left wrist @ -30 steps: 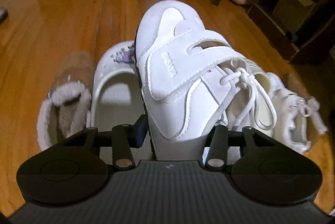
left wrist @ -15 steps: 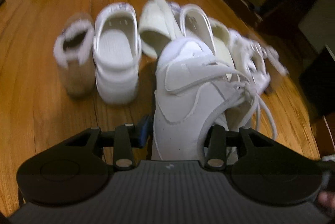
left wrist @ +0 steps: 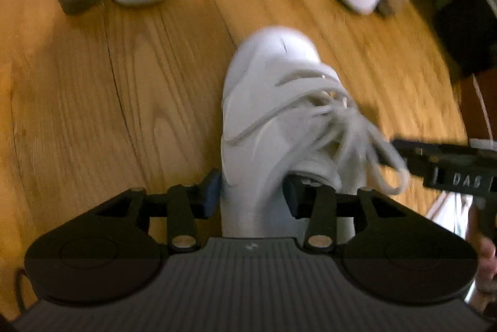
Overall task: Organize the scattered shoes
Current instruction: 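Lower the sneaker to the floor with the left tool while the right tool grasps its laces, then open the left tool to release the sneaker while the right tool holds it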
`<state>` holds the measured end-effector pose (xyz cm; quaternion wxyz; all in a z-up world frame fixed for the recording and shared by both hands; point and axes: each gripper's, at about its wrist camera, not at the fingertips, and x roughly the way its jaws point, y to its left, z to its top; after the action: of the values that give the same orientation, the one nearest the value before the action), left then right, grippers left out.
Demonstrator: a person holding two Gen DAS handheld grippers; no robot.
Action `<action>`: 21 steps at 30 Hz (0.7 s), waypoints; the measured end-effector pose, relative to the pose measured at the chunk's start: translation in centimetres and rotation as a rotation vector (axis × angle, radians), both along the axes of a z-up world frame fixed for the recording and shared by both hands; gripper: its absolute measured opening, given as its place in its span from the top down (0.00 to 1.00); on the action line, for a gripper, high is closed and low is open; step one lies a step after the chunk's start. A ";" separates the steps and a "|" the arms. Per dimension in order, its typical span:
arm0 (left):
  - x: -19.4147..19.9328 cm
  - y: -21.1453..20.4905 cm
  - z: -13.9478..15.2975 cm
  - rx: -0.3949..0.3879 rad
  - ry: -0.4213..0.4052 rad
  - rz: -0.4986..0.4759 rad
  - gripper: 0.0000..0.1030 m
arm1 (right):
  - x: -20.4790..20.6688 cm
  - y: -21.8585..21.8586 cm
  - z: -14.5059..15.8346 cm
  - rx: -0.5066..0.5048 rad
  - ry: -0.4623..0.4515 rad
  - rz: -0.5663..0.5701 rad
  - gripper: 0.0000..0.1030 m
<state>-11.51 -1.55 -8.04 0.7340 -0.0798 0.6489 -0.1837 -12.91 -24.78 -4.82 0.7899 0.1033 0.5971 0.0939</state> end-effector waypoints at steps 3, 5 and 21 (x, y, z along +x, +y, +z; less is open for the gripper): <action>-0.9 1.0 1.0 -0.036 0.042 -0.060 0.41 | -0.1 1.5 0.6 0.025 -0.021 0.062 0.42; -1.2 1.8 1.9 -0.067 0.057 -0.070 0.38 | -0.1 2.5 1.0 0.027 -0.034 0.108 0.42; -1.2 4.2 0.6 0.011 0.033 -0.009 0.32 | 0.8 7.5 -1.8 -0.069 -0.069 0.291 0.58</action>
<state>-12.74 2.61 -7.46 0.7227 -0.0759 0.6624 -0.1821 -12.13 -17.26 -6.60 0.7910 -0.0145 0.5813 0.1903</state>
